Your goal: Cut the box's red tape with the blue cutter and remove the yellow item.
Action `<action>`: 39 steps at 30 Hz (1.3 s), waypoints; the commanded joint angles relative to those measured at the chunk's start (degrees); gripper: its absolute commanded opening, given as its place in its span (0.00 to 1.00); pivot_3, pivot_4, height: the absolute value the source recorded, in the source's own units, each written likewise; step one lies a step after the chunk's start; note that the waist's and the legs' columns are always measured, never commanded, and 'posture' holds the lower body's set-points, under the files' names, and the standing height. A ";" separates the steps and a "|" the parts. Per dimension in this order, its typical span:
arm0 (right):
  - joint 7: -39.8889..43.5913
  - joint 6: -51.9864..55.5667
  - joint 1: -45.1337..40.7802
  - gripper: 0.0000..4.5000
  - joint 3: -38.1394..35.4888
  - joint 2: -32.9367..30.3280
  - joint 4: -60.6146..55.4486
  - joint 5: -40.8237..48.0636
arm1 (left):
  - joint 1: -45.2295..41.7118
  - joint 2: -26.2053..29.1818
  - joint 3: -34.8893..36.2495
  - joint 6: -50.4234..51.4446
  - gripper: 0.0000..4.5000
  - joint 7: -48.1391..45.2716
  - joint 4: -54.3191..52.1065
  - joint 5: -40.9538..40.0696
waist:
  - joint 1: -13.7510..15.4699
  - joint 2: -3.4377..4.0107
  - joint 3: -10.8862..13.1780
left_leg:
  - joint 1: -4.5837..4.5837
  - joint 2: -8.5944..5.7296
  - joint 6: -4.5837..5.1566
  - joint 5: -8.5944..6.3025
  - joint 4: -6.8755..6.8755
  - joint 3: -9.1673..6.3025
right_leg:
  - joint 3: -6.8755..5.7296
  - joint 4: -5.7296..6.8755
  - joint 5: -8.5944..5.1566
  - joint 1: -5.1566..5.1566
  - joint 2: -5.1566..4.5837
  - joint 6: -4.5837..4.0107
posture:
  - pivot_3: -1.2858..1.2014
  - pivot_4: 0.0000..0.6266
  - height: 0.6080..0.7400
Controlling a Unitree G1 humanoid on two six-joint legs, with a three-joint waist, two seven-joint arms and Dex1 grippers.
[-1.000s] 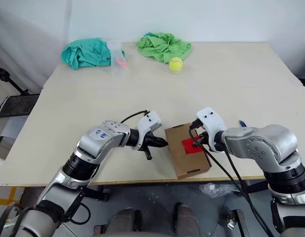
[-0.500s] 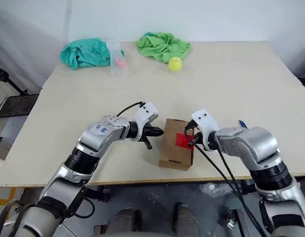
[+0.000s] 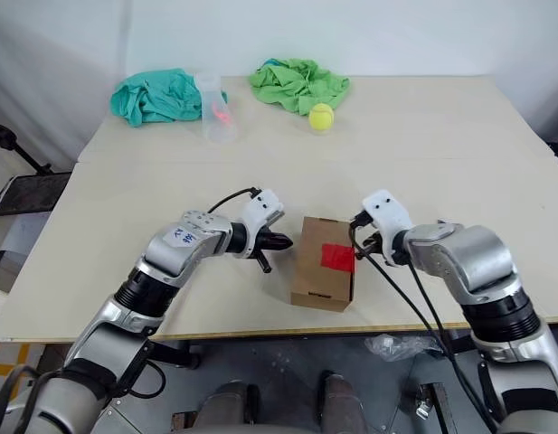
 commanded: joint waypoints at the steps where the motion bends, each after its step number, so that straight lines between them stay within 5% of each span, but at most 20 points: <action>1: 0.87 -1.55 0.03 0.01 -5.11 -2.75 -1.40 -2.02 | -1.90 0.56 3.55 -3.00 0.00 -0.68 0.24 -0.62 | 0.01 0.05 0.03 | 0.00 0.00 0.00 0.00 0.00 0.00 | 0.00 -0.01 0.00 0.00 0.00 0.00 | 0.52 0.24 1.00; 4: 2.40 3.05 0.37 0.13 -11.11 -4.48 -5.19 0.25 | -1.56 1.02 6.29 -1.61 0.00 -5.31 -3.25 -5.14 | 0.03 0.11 0.09 | -0.01 0.00 0.00 0.00 -0.01 0.00 | -0.02 0.01 0.00 0.00 0.01 0.00 | 0.52 0.24 1.00; 9: 3.53 15.25 -1.71 0.51 -21.92 -1.02 -13.29 5.92 | -2.35 -1.03 10.24 3.26 0.00 -9.55 -9.24 -13.56 | 0.06 0.24 0.18 | -0.04 0.01 -0.01 0.00 -0.01 0.00 | -0.03 0.00 0.01 0.00 0.00 0.01 | 0.52 0.24 1.00; 16: -2.28 16.51 4.62 1.00 -25.86 5.25 -20.39 15.12 | -5.21 -4.53 4.75 -0.33 0.00 -8.88 -5.39 -11.08 | 0.06 0.25 0.18 | 0.01 -0.01 -0.01 0.00 0.00 -0.03 | -0.01 -0.01 0.01 0.07 0.00 0.02 | 0.52 0.24 1.00; 24: -9.10 16.51 10.26 1.00 -24.57 6.76 -21.94 20.76 | -5.73 -4.26 -4.61 -7.96 0.00 -10.40 0.36 -3.41 | 0.02 0.31 0.20 | 0.00 -0.01 -0.01 0.00 0.00 -0.01 | 0.00 -0.02 0.01 0.04 0.01 0.02 | 0.52 0.24 1.00; 39: -10.35 16.51 17.58 1.00 -24.00 -0.80 -21.53 23.32 | -4.35 -3.13 -6.72 -9.61 0.00 -12.49 -0.07 -0.37 | 0.10 0.26 0.16 | 0.11 -0.02 0.00 0.00 0.01 -0.11 | 0.00 -0.11 -0.02 0.15 0.00 -0.03 | 0.52 0.24 1.00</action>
